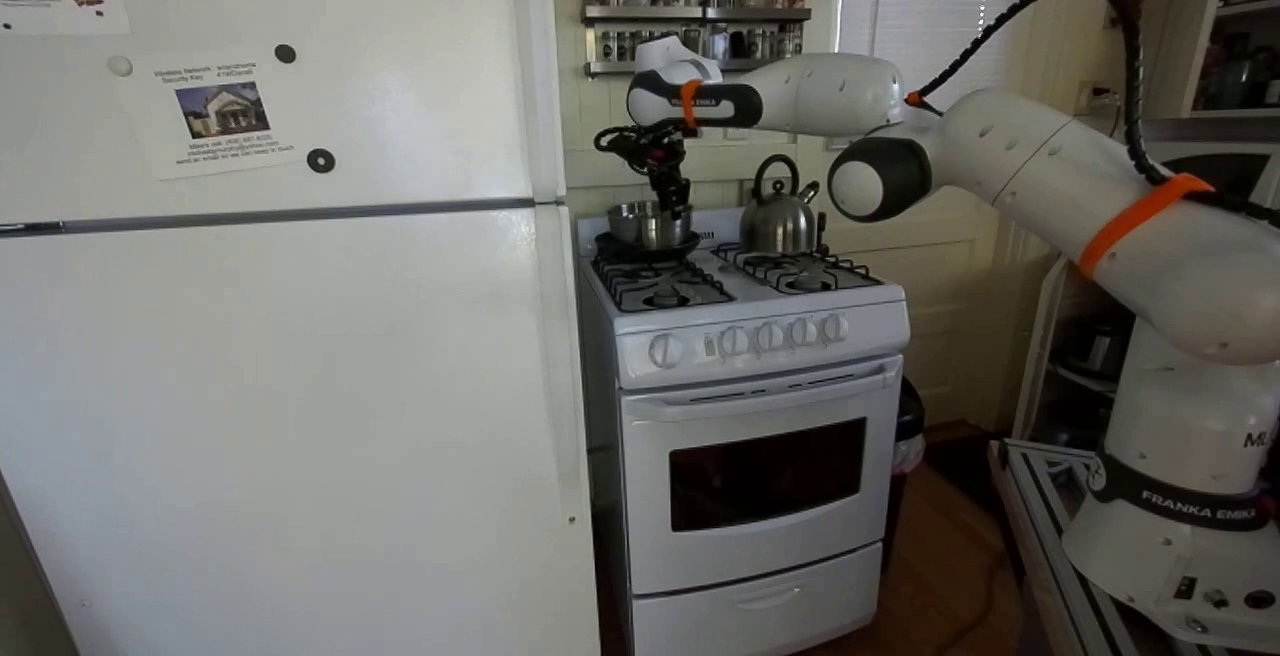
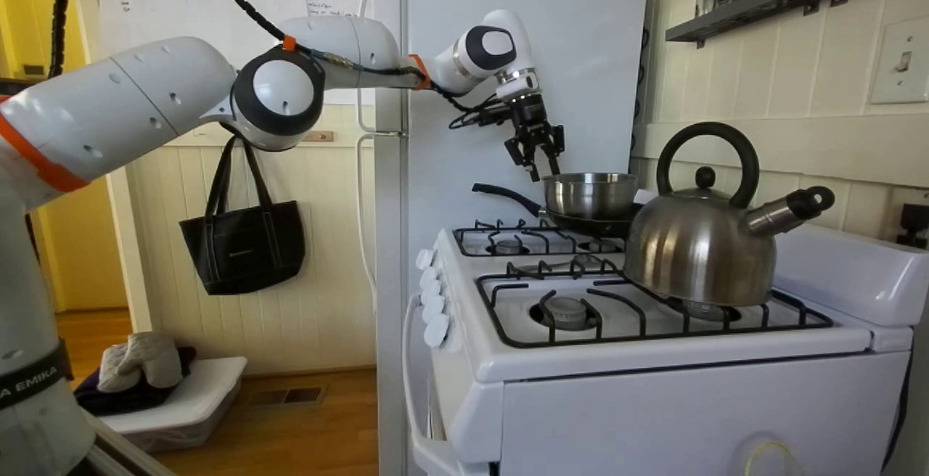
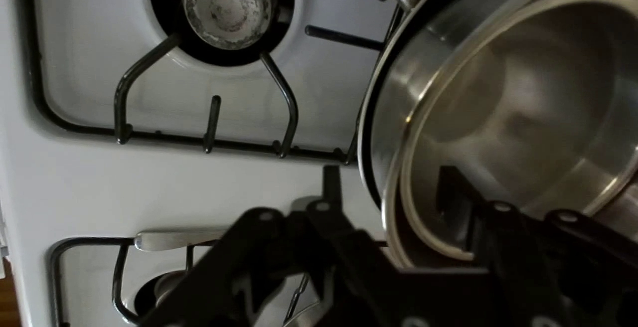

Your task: Put the silver bowl in the pan

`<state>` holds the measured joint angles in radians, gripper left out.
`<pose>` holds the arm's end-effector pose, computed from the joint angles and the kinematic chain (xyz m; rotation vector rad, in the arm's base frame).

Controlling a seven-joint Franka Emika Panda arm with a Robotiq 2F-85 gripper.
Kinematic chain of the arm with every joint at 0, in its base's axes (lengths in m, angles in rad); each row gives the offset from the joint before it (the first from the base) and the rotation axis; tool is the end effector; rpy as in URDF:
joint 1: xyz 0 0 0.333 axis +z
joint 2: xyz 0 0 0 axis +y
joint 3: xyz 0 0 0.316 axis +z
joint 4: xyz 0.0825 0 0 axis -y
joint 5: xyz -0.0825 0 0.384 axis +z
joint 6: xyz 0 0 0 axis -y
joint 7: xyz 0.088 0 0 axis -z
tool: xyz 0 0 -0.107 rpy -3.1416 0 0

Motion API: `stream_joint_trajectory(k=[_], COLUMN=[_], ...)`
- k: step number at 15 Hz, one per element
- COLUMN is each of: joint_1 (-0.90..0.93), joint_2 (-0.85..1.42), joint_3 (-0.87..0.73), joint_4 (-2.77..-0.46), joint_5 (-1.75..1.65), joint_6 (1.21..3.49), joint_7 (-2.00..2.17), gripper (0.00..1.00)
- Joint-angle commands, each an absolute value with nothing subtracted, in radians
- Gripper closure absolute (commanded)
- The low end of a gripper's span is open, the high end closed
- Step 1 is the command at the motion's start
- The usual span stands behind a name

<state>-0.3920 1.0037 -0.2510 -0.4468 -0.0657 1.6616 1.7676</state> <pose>0.6938 -0.3755 0.4846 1.2625 -2.7249 0.5213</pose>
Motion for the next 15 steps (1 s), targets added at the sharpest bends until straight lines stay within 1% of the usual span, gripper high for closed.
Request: stream_joint_trajectory(k=[1, 3, 4, 8, 11, 13, 15], joint_1=[-0.387, -0.390, -0.396, -0.428, -0.504, -0.523, -0.558], joint_2=[0.984, 0.974, 0.962, 0.893, 0.814, 0.781, 0.761], joint_3=[-0.245, -0.243, -0.235, -0.195, -0.149, -0.215, -0.241], joint_4=[-0.465, -0.462, -0.461, -0.476, -0.500, -0.505, -0.480], joint_5=[-0.073, -0.069, -0.060, -0.020, 0.041, -0.017, -0.024], joint_6=[1.658, 1.658, 1.655, 1.589, 1.442, 1.304, 1.185], joint_7=[1.783, 1.782, 1.774, 1.702, 1.579, 1.624, 1.660], gripper=[0.14, 0.01, 0.00, 0.00, 0.01, 0.00, 0.00])
